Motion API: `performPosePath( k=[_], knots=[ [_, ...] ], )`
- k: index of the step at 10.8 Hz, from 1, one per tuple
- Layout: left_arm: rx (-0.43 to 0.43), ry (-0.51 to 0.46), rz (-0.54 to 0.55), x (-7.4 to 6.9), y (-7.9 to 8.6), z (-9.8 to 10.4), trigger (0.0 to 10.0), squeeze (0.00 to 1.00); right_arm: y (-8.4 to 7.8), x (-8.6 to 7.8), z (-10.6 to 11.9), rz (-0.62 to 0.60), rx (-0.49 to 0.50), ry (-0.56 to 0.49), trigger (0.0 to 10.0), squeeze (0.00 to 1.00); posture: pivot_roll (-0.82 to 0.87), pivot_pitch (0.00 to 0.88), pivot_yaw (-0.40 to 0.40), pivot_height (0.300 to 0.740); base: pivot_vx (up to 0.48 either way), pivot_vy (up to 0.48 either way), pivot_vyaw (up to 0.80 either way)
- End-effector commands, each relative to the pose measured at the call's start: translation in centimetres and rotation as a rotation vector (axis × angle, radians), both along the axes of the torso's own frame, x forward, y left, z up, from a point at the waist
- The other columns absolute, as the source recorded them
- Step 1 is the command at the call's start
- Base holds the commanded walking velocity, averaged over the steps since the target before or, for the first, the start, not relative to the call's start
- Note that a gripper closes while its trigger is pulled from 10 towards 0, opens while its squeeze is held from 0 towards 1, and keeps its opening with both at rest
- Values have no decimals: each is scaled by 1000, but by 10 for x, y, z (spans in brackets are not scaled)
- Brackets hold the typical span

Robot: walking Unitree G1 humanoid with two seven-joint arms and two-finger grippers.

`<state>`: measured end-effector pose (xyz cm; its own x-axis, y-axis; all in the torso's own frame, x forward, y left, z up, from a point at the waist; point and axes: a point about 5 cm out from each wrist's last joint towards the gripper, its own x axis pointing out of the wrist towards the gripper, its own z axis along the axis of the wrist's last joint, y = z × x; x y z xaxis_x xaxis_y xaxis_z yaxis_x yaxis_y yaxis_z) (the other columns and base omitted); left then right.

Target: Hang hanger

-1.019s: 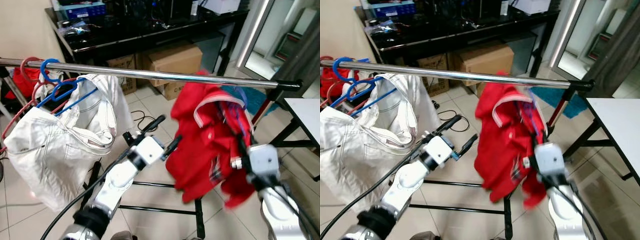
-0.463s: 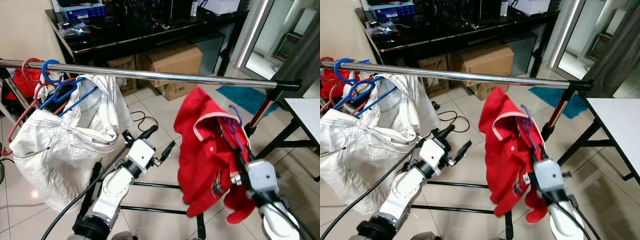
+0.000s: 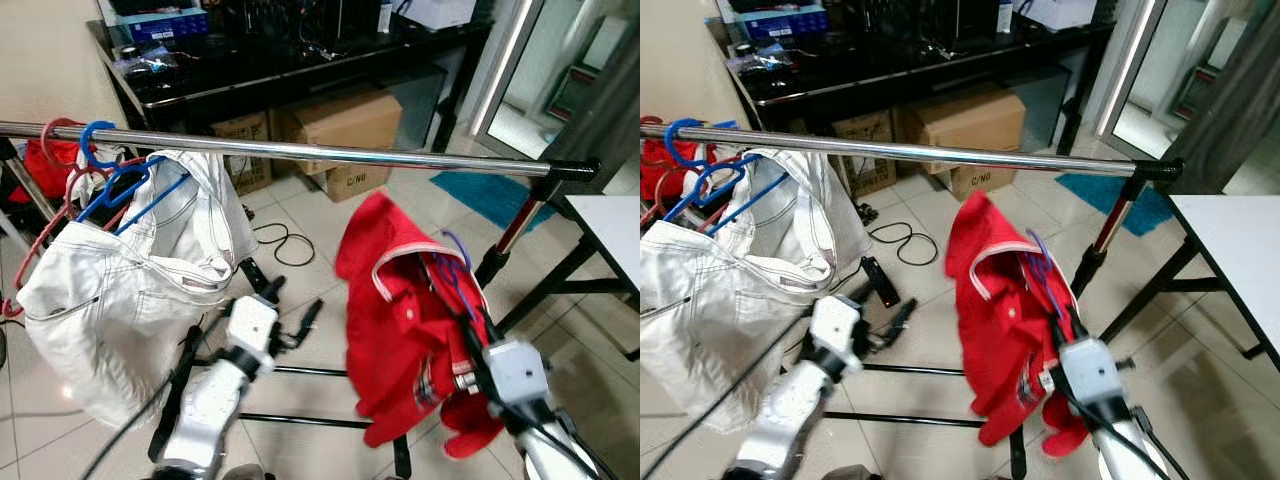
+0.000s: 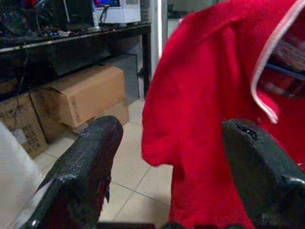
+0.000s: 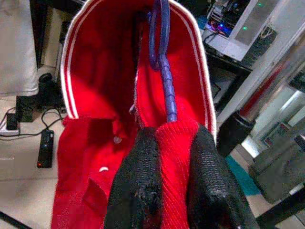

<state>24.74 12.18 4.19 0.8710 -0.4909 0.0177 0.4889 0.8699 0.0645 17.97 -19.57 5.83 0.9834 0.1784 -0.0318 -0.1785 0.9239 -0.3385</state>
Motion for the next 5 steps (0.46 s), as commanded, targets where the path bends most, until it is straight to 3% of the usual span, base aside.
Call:
performPosePath(
  k=[1,5],
  knots=[
    [-1,-4,2,0,2,3,10000,0,-1,0,14,12,8,-67,10000,0,23,0,-3,740,0,0,0],
    [6,18,107,-10,16,-3,10000,0,0,-11,4,16,-12,-31,10000,0,14,0,11,740,0,0,0]
  ],
)
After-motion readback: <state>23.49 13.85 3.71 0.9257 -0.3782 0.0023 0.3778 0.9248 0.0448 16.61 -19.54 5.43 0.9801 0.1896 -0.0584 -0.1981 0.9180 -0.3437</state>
